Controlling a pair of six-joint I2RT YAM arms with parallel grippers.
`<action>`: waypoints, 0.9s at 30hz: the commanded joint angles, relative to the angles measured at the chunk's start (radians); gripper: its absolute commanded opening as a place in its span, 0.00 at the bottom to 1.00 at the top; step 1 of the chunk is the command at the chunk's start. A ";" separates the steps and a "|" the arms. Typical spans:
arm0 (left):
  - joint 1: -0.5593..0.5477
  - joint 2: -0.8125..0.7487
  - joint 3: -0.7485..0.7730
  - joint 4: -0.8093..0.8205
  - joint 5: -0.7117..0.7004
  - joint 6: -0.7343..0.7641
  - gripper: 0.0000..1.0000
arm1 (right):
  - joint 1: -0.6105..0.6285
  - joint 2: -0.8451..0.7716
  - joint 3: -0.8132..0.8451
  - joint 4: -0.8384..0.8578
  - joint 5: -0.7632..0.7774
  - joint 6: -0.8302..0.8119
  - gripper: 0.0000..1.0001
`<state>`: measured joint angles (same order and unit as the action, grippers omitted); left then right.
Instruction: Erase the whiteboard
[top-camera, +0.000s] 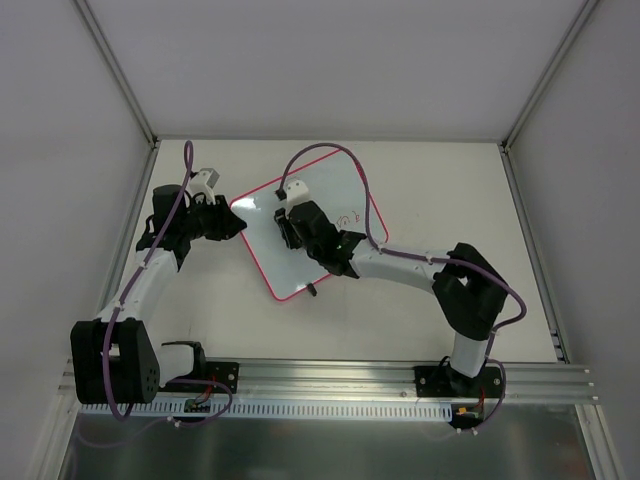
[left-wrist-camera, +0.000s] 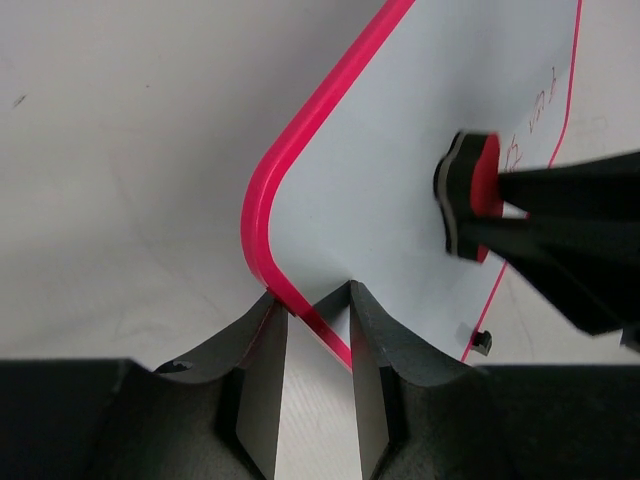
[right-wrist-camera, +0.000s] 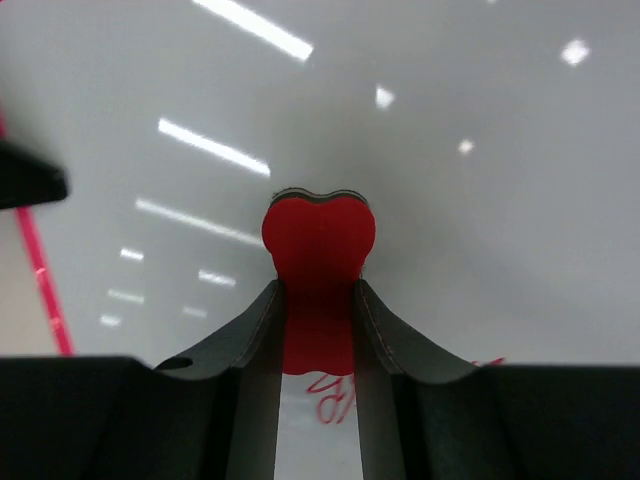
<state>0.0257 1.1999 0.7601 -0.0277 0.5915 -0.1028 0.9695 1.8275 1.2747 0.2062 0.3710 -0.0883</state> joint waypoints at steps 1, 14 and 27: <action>-0.021 -0.023 -0.011 0.023 -0.013 0.086 0.00 | 0.055 0.058 -0.055 -0.025 -0.144 0.055 0.00; -0.020 -0.031 -0.016 0.023 -0.036 0.087 0.00 | -0.009 0.016 -0.077 -0.045 0.152 0.082 0.00; -0.061 -0.054 -0.024 0.023 -0.058 0.094 0.00 | -0.088 0.061 0.063 -0.131 0.143 0.033 0.00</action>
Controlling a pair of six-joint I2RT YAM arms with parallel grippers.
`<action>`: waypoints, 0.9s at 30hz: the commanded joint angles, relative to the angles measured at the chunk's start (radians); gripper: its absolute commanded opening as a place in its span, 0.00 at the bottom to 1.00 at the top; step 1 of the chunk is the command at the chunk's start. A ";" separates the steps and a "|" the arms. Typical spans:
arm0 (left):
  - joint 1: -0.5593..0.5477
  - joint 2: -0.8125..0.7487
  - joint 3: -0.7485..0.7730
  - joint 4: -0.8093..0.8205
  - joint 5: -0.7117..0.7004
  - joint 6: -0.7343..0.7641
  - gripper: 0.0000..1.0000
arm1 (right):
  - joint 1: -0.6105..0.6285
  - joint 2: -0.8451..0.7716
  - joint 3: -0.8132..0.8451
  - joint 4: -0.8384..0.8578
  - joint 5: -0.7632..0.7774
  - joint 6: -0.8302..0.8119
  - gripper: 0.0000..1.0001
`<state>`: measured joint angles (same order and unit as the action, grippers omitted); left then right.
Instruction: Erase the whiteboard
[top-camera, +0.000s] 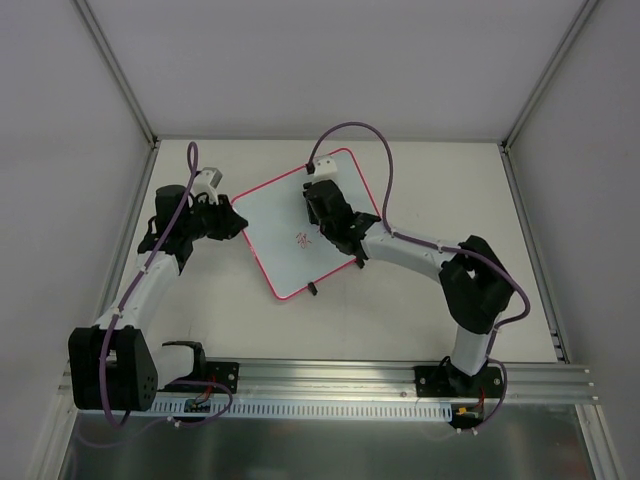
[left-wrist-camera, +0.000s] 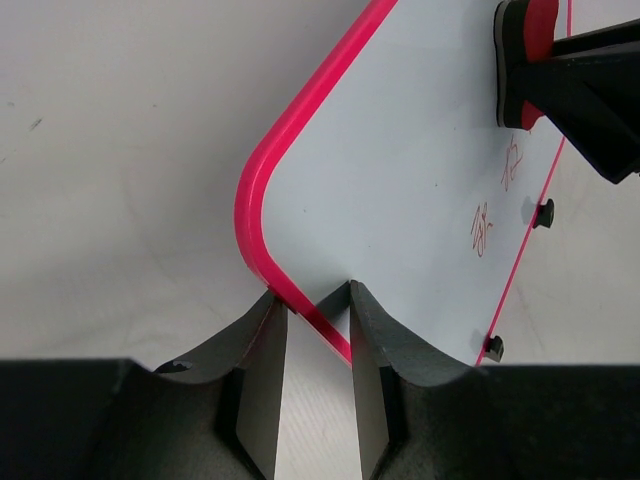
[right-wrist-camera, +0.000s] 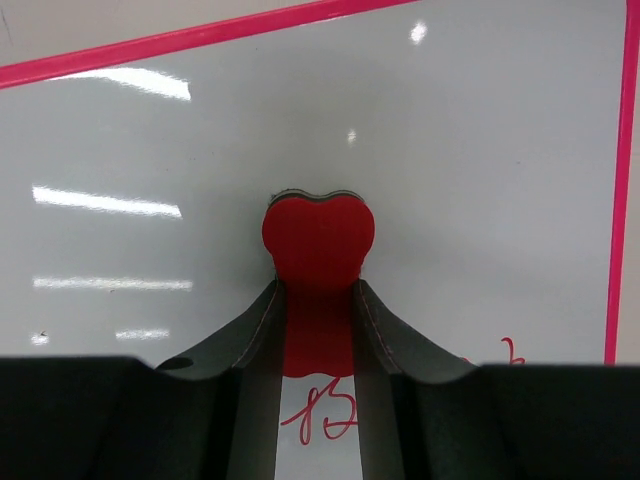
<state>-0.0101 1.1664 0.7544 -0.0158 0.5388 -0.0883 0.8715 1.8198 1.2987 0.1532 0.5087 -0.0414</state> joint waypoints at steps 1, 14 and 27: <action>-0.025 -0.020 -0.018 0.011 -0.005 0.079 0.00 | 0.017 0.078 0.062 -0.087 -0.018 -0.014 0.00; -0.044 -0.027 -0.023 0.011 -0.023 0.079 0.00 | 0.208 0.171 0.160 -0.179 -0.193 -0.037 0.00; -0.045 -0.027 -0.021 0.013 -0.034 0.079 0.00 | 0.091 0.010 -0.044 -0.181 0.148 0.072 0.00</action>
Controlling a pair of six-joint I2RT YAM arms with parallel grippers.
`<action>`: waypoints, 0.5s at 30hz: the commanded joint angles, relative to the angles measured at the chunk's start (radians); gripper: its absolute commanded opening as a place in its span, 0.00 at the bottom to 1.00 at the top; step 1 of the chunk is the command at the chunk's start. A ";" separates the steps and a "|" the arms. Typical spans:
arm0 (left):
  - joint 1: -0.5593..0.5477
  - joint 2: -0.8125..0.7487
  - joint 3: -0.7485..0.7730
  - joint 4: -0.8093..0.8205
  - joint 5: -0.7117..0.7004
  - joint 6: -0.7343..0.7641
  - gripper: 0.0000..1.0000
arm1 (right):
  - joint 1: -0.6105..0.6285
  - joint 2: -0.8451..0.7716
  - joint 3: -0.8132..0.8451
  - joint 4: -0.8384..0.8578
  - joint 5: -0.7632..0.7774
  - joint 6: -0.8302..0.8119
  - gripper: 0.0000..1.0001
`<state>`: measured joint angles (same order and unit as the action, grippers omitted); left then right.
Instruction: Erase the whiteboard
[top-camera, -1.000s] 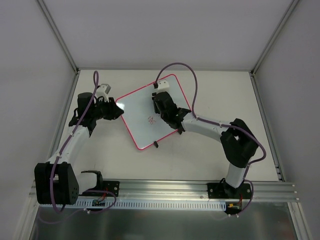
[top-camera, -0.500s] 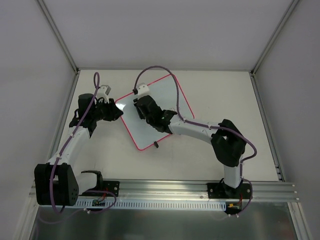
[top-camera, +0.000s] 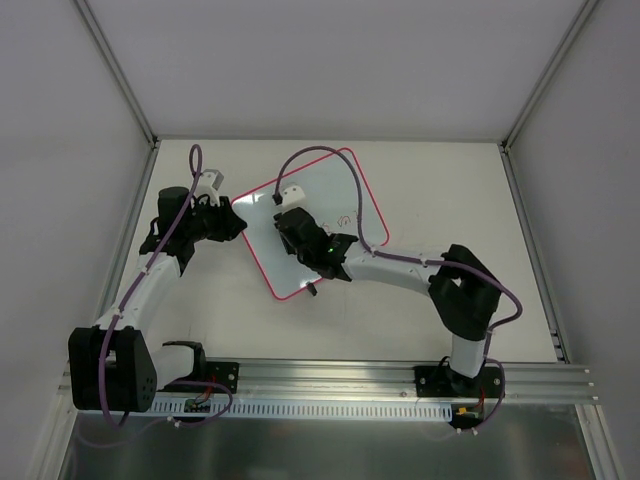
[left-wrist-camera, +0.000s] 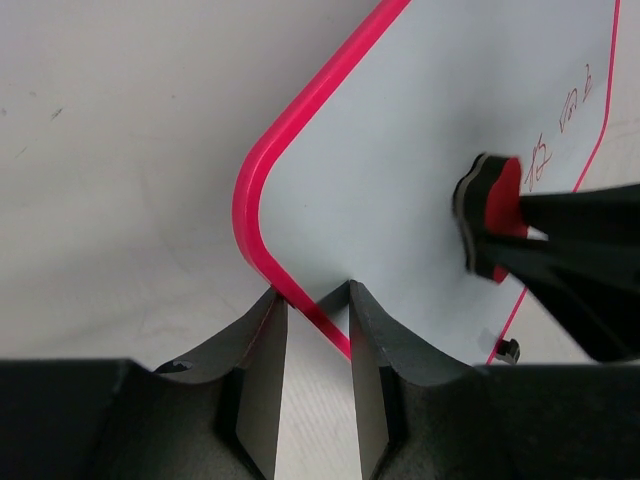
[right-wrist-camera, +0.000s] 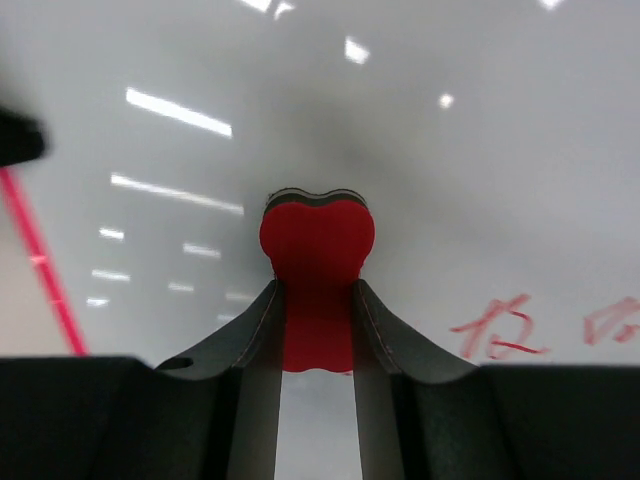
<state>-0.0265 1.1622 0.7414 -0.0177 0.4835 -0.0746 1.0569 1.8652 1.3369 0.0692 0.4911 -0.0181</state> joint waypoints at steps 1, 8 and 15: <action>-0.029 -0.022 -0.008 0.013 0.021 0.065 0.00 | -0.110 -0.050 -0.108 -0.097 0.173 0.059 0.00; -0.030 -0.016 -0.008 0.013 0.026 0.065 0.00 | -0.209 -0.133 -0.314 -0.013 0.129 0.118 0.00; -0.035 -0.009 -0.007 0.013 0.029 0.065 0.00 | -0.105 -0.068 -0.295 0.069 -0.015 0.064 0.00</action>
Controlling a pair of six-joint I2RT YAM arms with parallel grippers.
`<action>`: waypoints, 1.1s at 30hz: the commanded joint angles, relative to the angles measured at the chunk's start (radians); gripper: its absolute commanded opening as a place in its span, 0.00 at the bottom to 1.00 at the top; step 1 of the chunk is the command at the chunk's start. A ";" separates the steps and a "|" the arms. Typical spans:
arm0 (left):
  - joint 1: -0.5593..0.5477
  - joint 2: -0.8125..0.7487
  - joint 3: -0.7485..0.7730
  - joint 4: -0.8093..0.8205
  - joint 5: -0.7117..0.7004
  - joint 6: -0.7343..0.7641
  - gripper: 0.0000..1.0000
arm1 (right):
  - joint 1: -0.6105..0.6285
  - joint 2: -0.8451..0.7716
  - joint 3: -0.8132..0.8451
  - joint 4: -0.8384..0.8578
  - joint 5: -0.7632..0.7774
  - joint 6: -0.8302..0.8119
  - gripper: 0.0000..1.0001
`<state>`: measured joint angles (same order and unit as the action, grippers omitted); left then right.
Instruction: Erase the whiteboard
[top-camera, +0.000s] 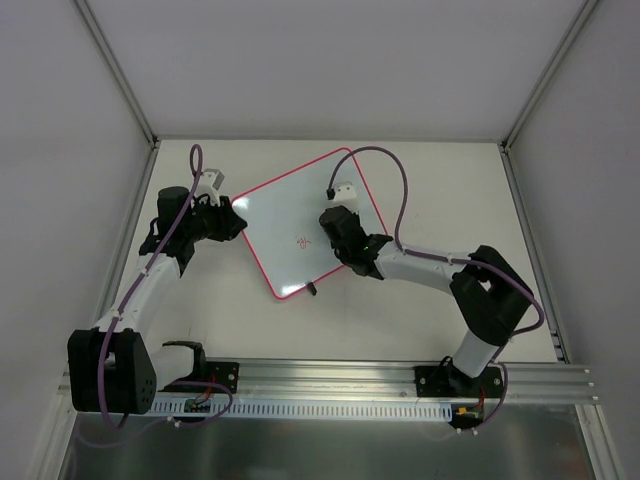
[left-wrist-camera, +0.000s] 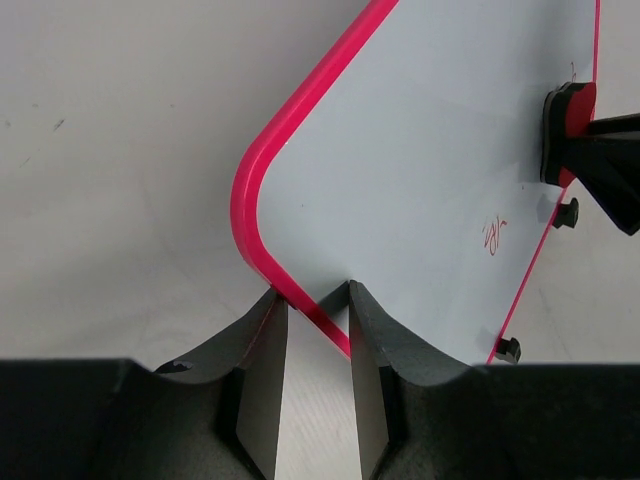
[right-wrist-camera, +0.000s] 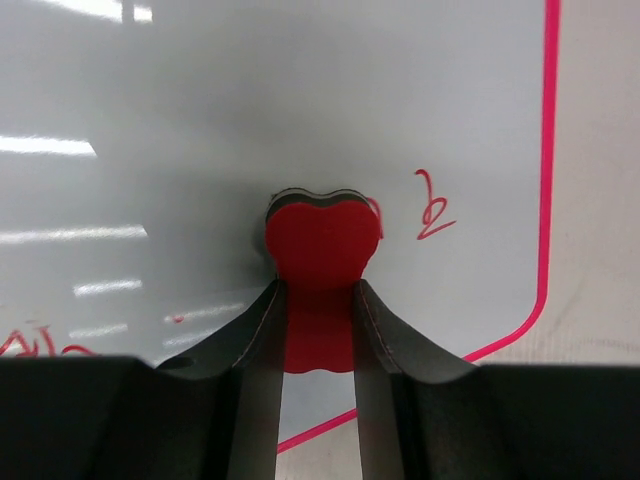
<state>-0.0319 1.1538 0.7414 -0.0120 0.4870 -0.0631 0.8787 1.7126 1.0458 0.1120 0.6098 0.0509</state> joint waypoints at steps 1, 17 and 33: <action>-0.030 0.003 -0.008 0.007 0.025 0.054 0.00 | 0.086 0.094 0.006 0.026 -0.148 -0.006 0.00; -0.040 0.004 -0.010 0.007 0.022 0.054 0.00 | 0.212 0.159 0.114 0.046 -0.279 -0.043 0.00; -0.042 -0.005 -0.011 0.006 0.007 0.088 0.00 | -0.118 -0.002 -0.069 0.052 -0.183 -0.016 0.00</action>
<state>-0.0406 1.1568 0.7410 -0.0006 0.4549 -0.0410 0.8291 1.6855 1.0248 0.2218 0.3412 0.0307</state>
